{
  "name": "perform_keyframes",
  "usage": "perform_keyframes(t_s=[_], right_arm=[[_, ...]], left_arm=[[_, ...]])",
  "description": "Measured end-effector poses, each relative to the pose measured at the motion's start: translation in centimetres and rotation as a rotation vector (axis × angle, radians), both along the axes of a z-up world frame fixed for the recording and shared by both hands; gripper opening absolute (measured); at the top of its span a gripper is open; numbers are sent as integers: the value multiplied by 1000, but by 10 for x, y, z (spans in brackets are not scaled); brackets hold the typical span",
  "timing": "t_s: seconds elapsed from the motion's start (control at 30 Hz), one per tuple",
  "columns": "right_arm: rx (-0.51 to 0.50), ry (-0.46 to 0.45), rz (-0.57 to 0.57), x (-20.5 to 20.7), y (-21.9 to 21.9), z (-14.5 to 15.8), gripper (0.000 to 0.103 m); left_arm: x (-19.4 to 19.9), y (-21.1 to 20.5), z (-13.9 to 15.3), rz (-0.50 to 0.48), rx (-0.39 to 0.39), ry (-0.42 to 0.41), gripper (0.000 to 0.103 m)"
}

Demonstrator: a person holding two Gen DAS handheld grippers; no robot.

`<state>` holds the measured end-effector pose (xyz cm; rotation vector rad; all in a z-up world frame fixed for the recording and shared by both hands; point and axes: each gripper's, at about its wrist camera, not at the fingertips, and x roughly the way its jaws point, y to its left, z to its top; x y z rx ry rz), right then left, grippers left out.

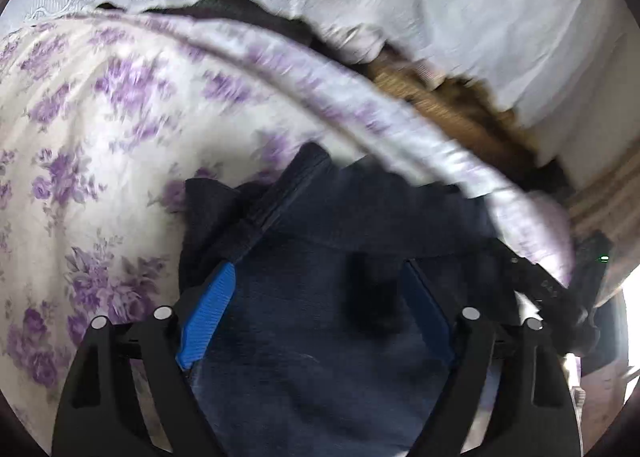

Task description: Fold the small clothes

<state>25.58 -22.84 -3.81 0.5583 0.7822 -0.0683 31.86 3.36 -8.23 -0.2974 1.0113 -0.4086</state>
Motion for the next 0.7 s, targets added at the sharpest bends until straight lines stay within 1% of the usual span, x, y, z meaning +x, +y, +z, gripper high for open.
perform_keyframes(t_s=[0.03,0.07,0.1,0.13,0.17,0.2,0.23,0.27,0.3,0.33,0.37,0.4,0.43,0.47,0.5,0.53,0.57,0.6,0.63,0.67,0.7], right_arm=[[21,-5,-4,-2,-4,-3,15],[49,-11,-9,-5,-10,-2,12],[37,-15,-17,-8,-12,0,12],[1,-16,-24,-10,-12,2,12],[-13,-11,-20,-10,-12,0,12],[-4,-10,-23,-11,-13,-1,11],[1,-18,-37,-14,-15,1,12],[-23,-34,-75,-21,-15,7,13],[-67,-61,-105,-30,-13,18,14],[-95,-102,-97,-37,-8,29,15],[-98,-151,-50,-43,2,42,15],[-85,-179,-2,-44,11,50,15],[-73,-196,45,-43,22,55,15],[-74,-201,116,-38,42,57,15],[-87,-190,154,-34,54,54,20],[-121,-155,212,-27,71,45,25],[-154,-114,236,-20,81,36,34],[-202,-27,260,-11,90,17,37],[-210,26,278,-5,93,4,37],[-174,12,269,-4,87,7,36],[-167,10,260,-6,82,9,36]], left_arm=[[0,-1,-2,7,23,-8,72],[-2,-2,-1,15,50,-23,70],[-6,-6,2,30,106,-50,68],[-9,-8,4,51,153,-76,67],[-12,-9,5,68,186,-93,67],[-17,-10,7,72,202,-101,67],[-19,-10,9,72,198,-101,67],[-22,-11,14,74,191,-107,67],[-29,-12,23,63,173,-131,68],[-35,-15,31,40,154,-160,72],[-41,-22,40,8,143,-193,75],[-45,-27,45,-13,146,-215,81],[-50,-35,46,-32,165,-237,87],[-52,-42,45,-41,193,-248,87],[-52,-50,37,-47,245,-243,87],[-46,-56,30,-47,274,-226,87],[-40,-60,18,-41,310,-193,88],[-30,-60,-3,-33,333,-127,92],[-29,-61,-7,-27,337,-134,94],[-33,-65,-3,-24,368,-170,94],[-37,-67,0,-23,389,-189,93]])
